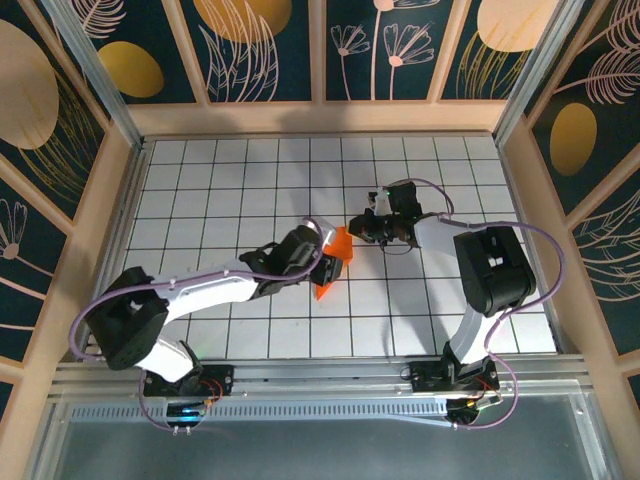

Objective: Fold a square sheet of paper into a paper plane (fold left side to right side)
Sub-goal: Fold the wing for the fifth time at the center of the table.

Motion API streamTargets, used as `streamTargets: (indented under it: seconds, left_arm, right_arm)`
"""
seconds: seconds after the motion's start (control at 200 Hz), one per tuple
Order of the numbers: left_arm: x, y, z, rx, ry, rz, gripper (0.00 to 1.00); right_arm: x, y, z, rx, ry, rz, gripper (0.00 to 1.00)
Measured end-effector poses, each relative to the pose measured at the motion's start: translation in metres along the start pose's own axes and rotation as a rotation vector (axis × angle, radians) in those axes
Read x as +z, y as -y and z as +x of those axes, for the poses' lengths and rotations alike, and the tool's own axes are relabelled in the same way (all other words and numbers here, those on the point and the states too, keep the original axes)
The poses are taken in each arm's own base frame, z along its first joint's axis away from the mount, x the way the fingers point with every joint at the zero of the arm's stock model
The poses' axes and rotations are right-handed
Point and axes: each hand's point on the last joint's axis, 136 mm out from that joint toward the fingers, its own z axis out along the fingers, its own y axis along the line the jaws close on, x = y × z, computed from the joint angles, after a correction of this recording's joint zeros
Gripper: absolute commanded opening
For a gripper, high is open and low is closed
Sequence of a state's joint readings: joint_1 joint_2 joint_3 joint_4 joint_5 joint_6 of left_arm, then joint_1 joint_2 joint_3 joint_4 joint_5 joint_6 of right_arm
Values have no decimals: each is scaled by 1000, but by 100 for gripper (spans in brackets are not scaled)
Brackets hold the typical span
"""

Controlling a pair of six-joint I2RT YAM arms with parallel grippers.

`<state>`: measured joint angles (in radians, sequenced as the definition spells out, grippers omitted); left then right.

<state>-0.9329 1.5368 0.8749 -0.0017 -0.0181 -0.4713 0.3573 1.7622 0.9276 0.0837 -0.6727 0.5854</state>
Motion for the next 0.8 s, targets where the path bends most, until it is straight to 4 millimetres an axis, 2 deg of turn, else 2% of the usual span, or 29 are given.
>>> streamTargets:
  seconds: [0.135,0.4,0.575,0.801]
  left_arm:
    - [17,4,13,43,-57,-75,51]
    - [41,-1,17,103,-97,-226,54]
    - [49,-16,29,134,-136,-306,54]
    - [53,-24,40,159,-162,-356,55]
  right_arm:
    - [1,2,0,12,-4,7,0]
    - [1,3,2,20,-9,12,0]
    - [2,4,2,24,-11,13,0]
    - [4,8,4,40,-19,20,0]
